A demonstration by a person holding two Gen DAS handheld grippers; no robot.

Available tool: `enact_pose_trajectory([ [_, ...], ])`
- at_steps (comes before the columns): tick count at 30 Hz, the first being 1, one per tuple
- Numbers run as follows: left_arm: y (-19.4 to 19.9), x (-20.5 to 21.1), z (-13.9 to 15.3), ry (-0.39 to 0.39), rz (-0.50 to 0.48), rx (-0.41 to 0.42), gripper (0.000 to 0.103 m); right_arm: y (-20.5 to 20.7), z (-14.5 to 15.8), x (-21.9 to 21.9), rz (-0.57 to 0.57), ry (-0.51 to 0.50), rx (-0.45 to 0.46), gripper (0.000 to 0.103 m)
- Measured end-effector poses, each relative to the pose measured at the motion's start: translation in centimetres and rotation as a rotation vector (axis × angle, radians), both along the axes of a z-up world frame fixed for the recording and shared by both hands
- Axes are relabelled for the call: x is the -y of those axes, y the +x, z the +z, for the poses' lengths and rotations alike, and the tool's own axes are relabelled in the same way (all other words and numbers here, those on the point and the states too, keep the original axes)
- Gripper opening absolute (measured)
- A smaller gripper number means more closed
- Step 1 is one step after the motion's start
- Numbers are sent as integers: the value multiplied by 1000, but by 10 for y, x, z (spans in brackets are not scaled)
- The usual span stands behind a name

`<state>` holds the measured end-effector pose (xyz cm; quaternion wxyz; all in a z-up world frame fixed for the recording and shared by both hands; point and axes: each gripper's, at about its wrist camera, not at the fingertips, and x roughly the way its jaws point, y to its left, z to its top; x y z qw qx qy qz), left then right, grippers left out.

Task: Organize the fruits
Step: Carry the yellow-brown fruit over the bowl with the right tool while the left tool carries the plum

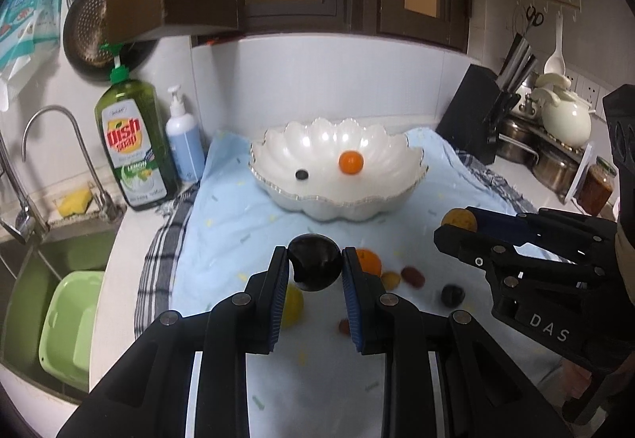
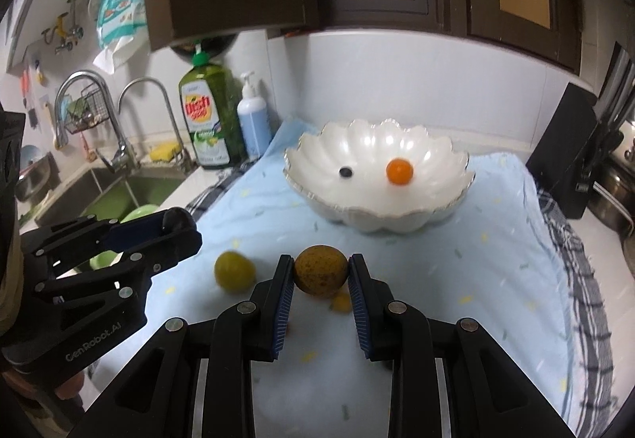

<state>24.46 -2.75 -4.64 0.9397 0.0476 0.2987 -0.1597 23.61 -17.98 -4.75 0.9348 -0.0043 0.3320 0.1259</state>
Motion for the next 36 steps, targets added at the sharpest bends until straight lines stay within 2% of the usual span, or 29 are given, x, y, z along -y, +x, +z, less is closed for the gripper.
enact_pose_trajectory([
  [13,37,22,26,-1,-5,74,27,34,25,20,-10,-9,72,29],
  [22,76,31,35,-8,12,84,27,70,31,31,-11,1,95,29],
  [36,150,50,13,17,34,-6,27,143,4,45,-14,-15,9,29],
])
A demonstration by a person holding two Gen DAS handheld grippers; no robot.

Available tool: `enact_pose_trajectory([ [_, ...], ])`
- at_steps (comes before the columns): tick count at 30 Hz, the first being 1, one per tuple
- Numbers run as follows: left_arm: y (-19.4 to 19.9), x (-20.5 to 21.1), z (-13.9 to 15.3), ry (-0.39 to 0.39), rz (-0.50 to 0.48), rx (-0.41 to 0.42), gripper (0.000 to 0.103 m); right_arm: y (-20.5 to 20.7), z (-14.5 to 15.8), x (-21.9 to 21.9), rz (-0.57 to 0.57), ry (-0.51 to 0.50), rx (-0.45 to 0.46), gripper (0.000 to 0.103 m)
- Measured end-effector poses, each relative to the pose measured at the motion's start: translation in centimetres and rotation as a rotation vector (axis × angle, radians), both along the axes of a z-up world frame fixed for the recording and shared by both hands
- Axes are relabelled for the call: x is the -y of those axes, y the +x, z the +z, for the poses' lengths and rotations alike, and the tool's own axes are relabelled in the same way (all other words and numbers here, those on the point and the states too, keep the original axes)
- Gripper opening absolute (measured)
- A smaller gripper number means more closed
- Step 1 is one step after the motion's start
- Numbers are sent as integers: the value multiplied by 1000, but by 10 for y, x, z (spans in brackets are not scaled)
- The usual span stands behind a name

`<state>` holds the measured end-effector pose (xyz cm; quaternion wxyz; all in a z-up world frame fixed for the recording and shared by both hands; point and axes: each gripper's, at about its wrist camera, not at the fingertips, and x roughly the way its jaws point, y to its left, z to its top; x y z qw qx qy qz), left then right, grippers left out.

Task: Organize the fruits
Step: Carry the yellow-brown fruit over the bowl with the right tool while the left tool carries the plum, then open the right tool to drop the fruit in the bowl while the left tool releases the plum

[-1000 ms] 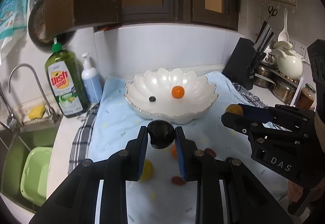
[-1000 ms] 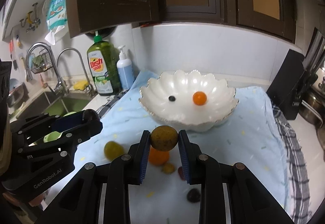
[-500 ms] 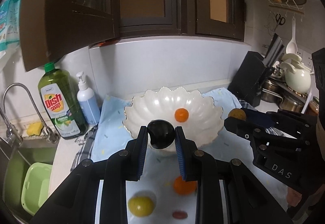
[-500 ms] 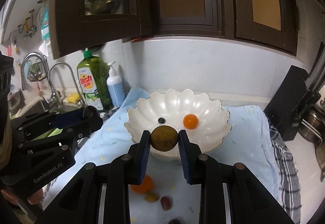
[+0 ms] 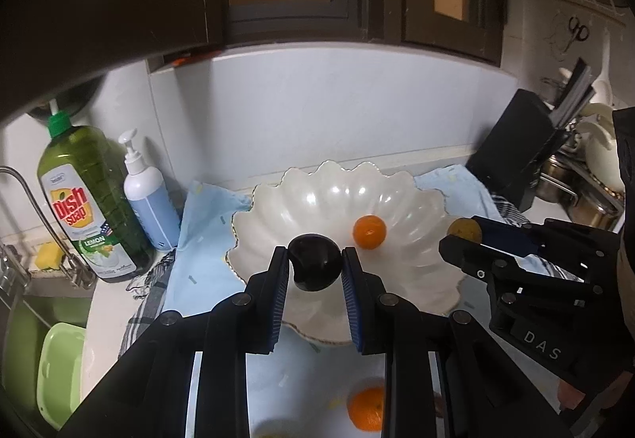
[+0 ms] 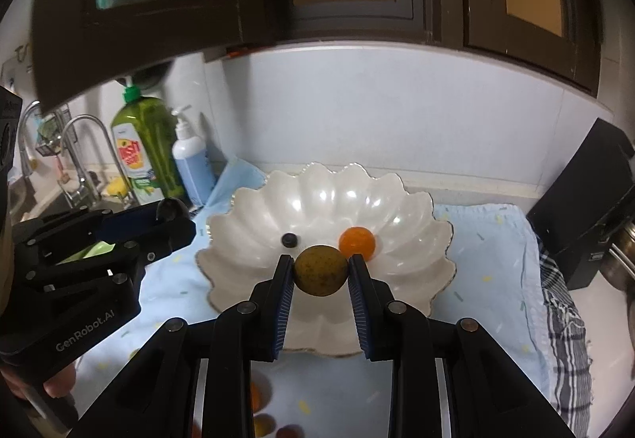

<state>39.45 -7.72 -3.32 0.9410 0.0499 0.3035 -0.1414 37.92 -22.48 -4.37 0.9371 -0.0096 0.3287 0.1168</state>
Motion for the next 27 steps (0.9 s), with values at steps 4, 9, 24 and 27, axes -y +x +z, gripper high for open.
enact_pose_trajectory([
  [4,21,1,-7,-4,7,-39,27,20,-8,4,-7,0,-36,29],
  [9,48,4,-20,2,4,-103,27,45,-16,6,-2,-16,-82,29],
  [24,99,19,-66,67,-19,-267,27,97,-63,5,23,-82,-269,29],
  [27,104,22,-72,77,-22,-293,27,102,-68,6,24,-80,-295,29],
])
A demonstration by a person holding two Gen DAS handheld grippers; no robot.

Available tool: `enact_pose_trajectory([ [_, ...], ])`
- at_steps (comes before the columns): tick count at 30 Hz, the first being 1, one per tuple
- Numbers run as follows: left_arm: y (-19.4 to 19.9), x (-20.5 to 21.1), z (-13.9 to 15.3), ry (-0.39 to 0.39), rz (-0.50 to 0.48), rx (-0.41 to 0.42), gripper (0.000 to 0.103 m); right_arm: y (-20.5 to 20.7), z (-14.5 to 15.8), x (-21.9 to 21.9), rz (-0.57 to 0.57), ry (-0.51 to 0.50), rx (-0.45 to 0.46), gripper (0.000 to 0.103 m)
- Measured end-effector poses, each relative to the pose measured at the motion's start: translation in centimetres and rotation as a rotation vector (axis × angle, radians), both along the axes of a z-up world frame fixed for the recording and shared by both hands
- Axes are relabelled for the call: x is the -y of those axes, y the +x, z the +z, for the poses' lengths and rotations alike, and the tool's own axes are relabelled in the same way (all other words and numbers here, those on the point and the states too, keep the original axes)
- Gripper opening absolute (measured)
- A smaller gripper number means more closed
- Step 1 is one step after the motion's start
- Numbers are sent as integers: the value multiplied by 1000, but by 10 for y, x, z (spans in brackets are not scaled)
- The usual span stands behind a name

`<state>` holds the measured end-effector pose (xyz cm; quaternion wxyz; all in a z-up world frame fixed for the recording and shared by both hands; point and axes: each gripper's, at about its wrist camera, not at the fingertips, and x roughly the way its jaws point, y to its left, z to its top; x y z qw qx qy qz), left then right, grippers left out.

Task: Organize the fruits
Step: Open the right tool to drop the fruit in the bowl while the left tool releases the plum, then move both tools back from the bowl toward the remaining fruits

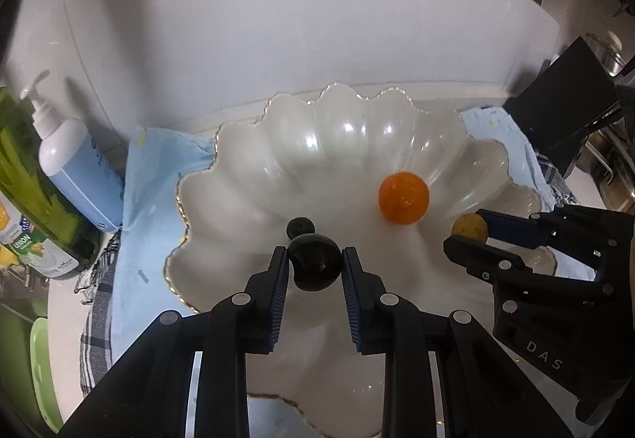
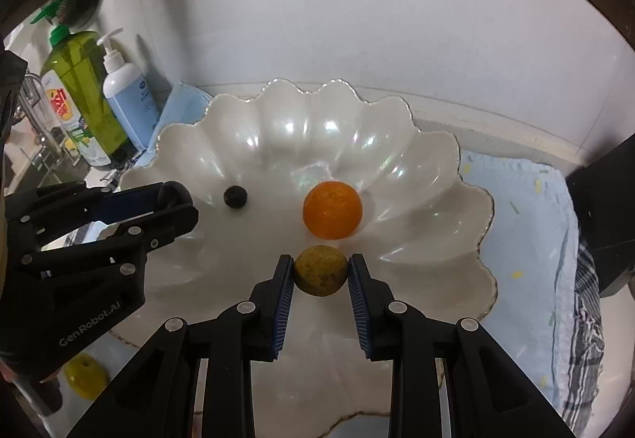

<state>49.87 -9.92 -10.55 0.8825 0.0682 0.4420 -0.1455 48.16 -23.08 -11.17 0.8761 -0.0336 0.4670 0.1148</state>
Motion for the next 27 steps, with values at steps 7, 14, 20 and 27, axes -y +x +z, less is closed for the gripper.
enact_pose_trajectory([
  [7,9,3,-10,4,4,-52,28,10,-7,4,-12,7,-39,30],
  [14,7,1,-7,18,19,-33,52,10,-4,8,-37,-8,-33,43],
  [20,-1,-5,3,40,48,4,72,2,6,11,-54,-13,-7,43],
  [27,-21,-16,22,56,83,80,83,-13,23,10,-66,-6,52,57],
])
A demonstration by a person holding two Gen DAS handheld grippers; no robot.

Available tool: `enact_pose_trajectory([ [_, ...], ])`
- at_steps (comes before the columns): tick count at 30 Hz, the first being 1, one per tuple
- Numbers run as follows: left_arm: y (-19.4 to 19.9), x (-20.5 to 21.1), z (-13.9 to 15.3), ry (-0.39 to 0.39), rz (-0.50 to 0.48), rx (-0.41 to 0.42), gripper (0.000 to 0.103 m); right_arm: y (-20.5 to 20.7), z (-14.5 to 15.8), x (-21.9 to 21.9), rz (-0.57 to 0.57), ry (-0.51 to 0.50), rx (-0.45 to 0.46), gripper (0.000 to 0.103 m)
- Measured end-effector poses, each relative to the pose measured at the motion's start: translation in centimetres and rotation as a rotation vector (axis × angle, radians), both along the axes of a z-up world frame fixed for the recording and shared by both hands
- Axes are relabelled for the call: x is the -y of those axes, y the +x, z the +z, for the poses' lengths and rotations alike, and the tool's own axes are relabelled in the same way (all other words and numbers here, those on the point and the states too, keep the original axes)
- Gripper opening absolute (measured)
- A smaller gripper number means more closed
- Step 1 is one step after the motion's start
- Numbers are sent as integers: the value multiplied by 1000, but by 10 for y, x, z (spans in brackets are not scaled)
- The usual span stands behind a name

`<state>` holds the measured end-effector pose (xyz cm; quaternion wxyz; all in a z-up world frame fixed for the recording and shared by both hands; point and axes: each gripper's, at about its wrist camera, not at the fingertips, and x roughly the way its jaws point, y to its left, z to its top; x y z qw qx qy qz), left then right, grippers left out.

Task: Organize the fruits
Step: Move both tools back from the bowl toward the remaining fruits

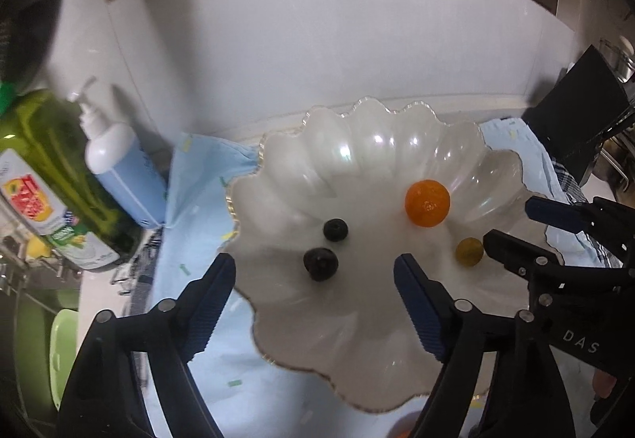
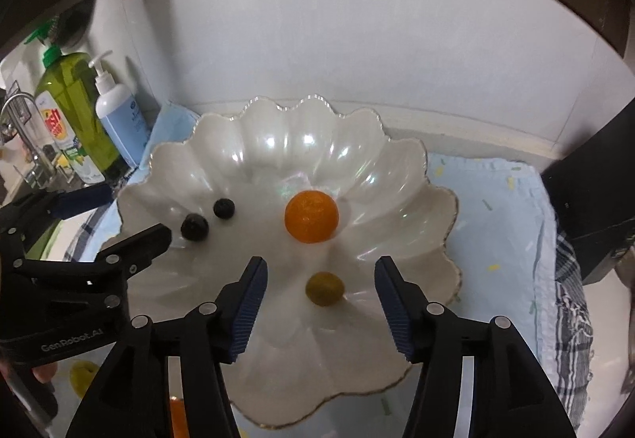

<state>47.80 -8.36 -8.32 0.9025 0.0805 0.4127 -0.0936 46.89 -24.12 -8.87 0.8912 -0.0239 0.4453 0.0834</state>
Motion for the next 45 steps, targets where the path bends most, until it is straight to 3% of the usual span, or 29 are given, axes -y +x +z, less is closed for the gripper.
enact_pose_trajectory([
  [5,-22,-6,18,6,5,64,90,-18,16,0,-16,2,49,67],
  [17,-79,-21,59,-11,18,177,98,-72,54,-4,-5,4,170,68],
  [26,-118,-32,83,-47,31,230,98,-110,80,-10,6,11,258,68],
  [45,-203,-44,99,-57,-9,303,98,-189,95,-24,9,15,315,68],
])
